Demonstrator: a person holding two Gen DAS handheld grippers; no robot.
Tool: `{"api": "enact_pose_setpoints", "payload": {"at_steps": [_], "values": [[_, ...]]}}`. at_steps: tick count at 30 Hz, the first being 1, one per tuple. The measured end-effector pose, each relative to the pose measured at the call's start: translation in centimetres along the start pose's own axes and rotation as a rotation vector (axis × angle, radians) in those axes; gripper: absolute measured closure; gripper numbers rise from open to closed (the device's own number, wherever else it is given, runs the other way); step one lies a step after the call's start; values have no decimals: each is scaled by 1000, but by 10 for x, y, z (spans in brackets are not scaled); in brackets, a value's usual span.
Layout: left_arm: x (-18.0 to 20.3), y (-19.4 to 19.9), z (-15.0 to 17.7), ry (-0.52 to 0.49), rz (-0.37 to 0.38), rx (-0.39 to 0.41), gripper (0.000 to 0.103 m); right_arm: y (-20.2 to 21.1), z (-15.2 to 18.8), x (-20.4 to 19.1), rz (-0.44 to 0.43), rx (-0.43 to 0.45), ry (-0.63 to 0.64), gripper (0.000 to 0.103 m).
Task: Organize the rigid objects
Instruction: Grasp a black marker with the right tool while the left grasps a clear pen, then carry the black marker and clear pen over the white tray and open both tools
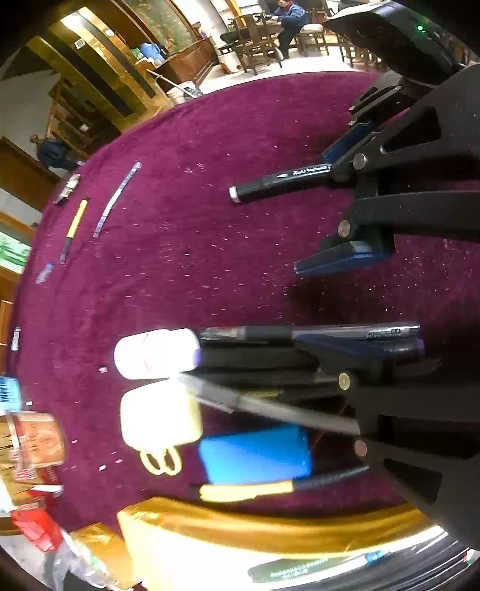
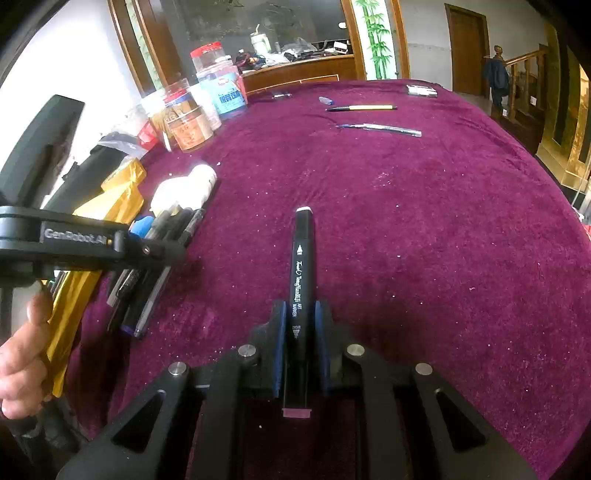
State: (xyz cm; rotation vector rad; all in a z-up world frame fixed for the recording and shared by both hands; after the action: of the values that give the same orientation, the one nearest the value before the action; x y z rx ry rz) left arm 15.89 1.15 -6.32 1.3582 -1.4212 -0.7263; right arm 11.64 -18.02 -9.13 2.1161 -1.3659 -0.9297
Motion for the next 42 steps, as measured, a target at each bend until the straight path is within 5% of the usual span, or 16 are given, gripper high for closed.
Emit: {"api": "enact_pose_setpoints", "payload": {"at_steps": [4, 9, 12, 19, 23, 33, 38, 42], "values": [[-6, -7, -2, 32, 11, -29, 76, 0, 0, -1, 4, -1, 5, 89], [0, -5, 11, -4, -49, -23, 97, -1, 0, -2, 5, -1, 7, 89], [7, -2, 24, -32, -35, -32, 97, -1, 0, -3, 6, -1, 8, 89], [31, -4, 34, -173, -169, 50, 96, -3, 0, -4, 6, -13, 22, 89], [14, 6, 45, -92, 5, 35, 97, -3, 1, -5, 9, -14, 28, 89], [-19, 79, 81, -16, 192, 119, 97, 9, 2, -7, 34, 68, 9, 90], [-64, 138, 96, 76, 231, 241, 97, 20, 1, -29, -134, 98, -54, 90], [-117, 177, 107, 209, 128, 382, 97, 28, -2, -84, -296, 101, 22, 90]]}}
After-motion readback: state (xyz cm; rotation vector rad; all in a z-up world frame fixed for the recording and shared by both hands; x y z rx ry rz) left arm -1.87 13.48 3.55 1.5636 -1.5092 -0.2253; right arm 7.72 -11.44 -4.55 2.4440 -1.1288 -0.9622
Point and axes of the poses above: each gripper's, at about its wrist camera, not at the fingertips, and y roughly against the way its jaws point, x to its right, z to its underside, the point moved 1 cm from there along -y, roughly the way its jaws point
